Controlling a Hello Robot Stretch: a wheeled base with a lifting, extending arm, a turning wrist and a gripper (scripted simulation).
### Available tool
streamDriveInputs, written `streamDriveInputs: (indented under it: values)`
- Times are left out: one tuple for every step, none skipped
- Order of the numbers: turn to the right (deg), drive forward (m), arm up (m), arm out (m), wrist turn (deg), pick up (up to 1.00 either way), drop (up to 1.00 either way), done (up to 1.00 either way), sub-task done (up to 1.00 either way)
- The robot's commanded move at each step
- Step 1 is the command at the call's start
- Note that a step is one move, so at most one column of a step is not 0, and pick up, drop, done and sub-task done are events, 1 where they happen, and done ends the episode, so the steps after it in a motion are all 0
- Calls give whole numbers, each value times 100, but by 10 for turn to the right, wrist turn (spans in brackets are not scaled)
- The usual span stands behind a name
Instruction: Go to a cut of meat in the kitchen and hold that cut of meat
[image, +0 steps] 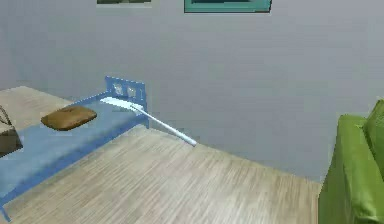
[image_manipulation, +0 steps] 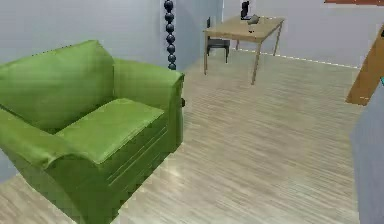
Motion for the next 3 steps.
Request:
streamDriveInputs:
  values:
    - [450, 0, 0, 0, 0, 0, 0, 0, 0]
    - [450, 0, 0, 0, 0, 0, 0, 0, 0]
    - [300, 0, 0, 0, 0, 0, 0, 0, 0]
